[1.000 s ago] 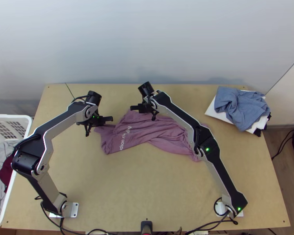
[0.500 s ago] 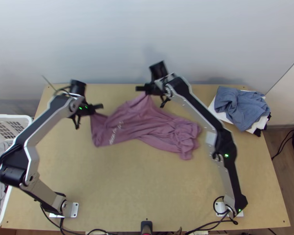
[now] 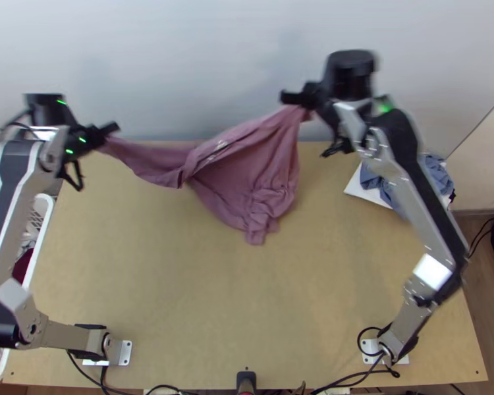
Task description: Fold the t-shirt
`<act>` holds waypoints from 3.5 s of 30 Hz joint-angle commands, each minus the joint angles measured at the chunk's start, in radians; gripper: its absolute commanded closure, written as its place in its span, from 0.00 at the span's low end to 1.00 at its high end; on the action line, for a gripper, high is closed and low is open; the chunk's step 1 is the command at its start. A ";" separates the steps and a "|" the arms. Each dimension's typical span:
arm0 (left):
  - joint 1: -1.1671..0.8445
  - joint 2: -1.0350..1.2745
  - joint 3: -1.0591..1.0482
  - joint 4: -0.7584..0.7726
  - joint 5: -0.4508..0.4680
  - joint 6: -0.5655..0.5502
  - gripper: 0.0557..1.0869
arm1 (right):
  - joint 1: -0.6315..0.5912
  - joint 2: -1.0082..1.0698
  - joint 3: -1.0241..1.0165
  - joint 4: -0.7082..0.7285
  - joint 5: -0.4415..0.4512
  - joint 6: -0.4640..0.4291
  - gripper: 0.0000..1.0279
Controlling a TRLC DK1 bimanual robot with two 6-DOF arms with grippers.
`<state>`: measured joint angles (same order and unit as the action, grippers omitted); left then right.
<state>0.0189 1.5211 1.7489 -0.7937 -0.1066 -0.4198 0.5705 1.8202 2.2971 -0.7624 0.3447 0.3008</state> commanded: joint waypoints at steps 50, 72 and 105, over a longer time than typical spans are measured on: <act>-0.083 0.132 0.305 0.329 -0.169 -0.005 0.96 | 0.207 -0.670 -0.809 0.465 0.427 -0.517 0.97; -0.384 0.788 0.503 0.593 -0.228 0.033 0.96 | -0.324 -0.331 -1.062 0.345 -0.076 0.258 0.97; -0.803 0.358 0.129 -0.210 0.139 0.023 0.05 | -0.379 -0.249 -1.048 0.341 -0.223 0.350 0.97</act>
<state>-0.5854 1.9808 2.0789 -0.9714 0.0174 -0.4595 0.1940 1.5803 1.2411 -0.4217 0.1223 0.6479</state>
